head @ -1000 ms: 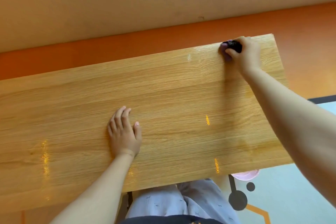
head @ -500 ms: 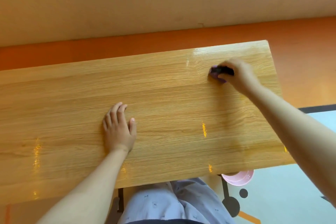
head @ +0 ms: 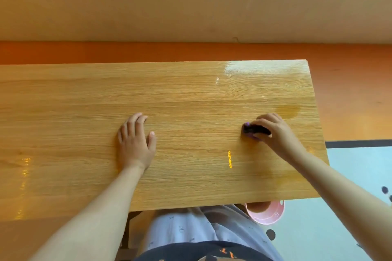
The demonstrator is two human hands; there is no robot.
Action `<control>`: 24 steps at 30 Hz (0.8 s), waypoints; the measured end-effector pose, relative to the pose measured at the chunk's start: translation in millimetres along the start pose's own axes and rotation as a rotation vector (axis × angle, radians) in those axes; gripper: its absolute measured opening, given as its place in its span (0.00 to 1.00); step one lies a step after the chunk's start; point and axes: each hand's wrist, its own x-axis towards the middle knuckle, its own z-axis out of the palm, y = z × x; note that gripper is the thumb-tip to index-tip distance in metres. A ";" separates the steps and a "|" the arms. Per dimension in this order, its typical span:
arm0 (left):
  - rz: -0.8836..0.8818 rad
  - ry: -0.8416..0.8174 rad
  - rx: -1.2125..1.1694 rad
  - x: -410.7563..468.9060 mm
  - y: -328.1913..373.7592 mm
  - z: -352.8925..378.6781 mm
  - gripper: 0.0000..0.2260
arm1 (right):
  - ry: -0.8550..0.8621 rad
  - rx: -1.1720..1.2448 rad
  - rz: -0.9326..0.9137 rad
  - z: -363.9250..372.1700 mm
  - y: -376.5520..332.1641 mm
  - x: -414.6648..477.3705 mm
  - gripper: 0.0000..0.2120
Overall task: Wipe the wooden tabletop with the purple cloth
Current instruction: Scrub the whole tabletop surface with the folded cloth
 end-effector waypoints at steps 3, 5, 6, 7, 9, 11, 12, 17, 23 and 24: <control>0.000 -0.002 0.005 -0.4 -0.3 0.0 0.21 | 0.111 -0.015 0.079 -16.3 11.5 52.3 0.15; 0.003 0.002 0.003 -0.3 0.1 -0.4 0.21 | 0.155 -0.017 0.119 -22.4 16.1 73.9 0.14; 0.000 0.005 0.000 -0.5 0.2 -0.4 0.21 | 0.165 -0.027 0.139 -22.3 15.9 78.9 0.14; 0.001 0.008 -0.002 -0.8 0.2 -0.4 0.21 | 0.169 -0.043 0.153 -20.3 13.7 77.6 0.14; 0.005 0.020 -0.007 -1.5 -0.2 0.2 0.21 | 0.159 -0.053 0.158 -12.4 5.9 61.3 0.15; 0.020 0.025 -0.014 -1.4 -0.2 0.0 0.21 | 0.152 -0.030 0.167 0.1 -3.6 26.7 0.15; 0.022 0.024 -0.017 -0.9 -0.3 -0.1 0.21 | 0.142 -0.013 0.175 7.5 -8.9 5.3 0.16; 0.039 0.041 -0.038 -2.4 -3.3 1.8 0.22 | 0.100 0.075 0.208 46.5 -44.4 -115.5 0.16; 0.063 0.048 -0.058 -0.4 -4.9 4.7 0.20 | 0.092 0.089 0.302 58.0 -60.2 -165.2 0.15; 0.068 0.045 -0.063 -0.9 -6.2 5.3 0.19 | 0.094 0.084 0.309 57.4 -57.2 -158.5 0.15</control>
